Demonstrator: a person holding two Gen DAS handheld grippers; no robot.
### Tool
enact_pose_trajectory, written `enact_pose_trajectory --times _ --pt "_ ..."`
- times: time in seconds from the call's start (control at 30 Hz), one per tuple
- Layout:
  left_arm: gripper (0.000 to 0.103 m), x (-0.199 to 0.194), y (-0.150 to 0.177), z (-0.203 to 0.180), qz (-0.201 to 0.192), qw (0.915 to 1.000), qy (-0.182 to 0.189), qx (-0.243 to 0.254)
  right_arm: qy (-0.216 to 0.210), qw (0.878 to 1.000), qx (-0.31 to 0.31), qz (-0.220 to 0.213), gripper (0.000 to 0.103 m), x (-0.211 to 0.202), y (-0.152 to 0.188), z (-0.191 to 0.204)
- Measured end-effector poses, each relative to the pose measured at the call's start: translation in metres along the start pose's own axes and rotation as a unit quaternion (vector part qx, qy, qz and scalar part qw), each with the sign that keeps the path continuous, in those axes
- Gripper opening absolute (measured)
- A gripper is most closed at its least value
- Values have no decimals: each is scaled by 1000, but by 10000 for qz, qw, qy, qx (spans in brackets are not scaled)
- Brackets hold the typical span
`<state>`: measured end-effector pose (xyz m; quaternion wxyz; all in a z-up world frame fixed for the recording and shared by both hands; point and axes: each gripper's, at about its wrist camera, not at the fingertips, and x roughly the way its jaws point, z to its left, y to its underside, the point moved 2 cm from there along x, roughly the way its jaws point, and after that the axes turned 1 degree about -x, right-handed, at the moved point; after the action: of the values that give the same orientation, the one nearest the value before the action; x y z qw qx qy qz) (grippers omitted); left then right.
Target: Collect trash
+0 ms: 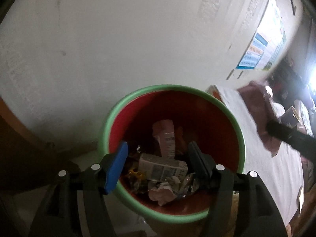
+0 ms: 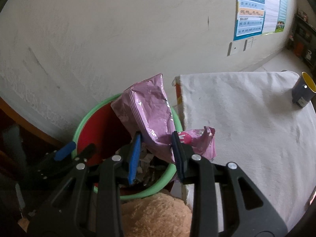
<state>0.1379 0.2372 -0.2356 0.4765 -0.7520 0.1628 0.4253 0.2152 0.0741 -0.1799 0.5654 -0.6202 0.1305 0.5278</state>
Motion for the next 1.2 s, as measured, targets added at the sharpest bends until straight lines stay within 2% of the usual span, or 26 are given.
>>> enact_pose_trajectory --times 0.13,0.33,0.6,0.7,0.8,0.93,1.0,1.03,1.2 --pt "72 -8 -2 5 -150 9998 -72 -100 -9 9999 -106 88 44 5 4 4" --pt "76 -12 -1 5 -114 9998 -109 -118 -18 10000 -68 69 49 0 3 1" --pt "79 -26 3 -11 -119 9999 -52 79 9 9999 127 6 49 -18 11 -7" --pt "79 -34 4 -24 -212 9994 -40 288 35 9995 286 -91 59 -30 14 -20" --pt "80 -45 9 -51 -328 9965 18 772 343 9981 389 -346 72 -55 25 -40" --pt "93 -68 14 -91 -629 9917 313 1078 867 9918 638 -685 87 -98 44 -79" --pt "94 -83 15 -110 -868 9879 506 1181 1150 9860 772 -924 94 -123 52 -97" --pt "95 -95 14 -126 -1067 9838 665 1278 1370 9808 828 -1118 98 -142 56 -107" --pt "95 -144 9 -179 -1788 9624 1258 1615 2136 9545 855 -1896 98 -213 62 -136"
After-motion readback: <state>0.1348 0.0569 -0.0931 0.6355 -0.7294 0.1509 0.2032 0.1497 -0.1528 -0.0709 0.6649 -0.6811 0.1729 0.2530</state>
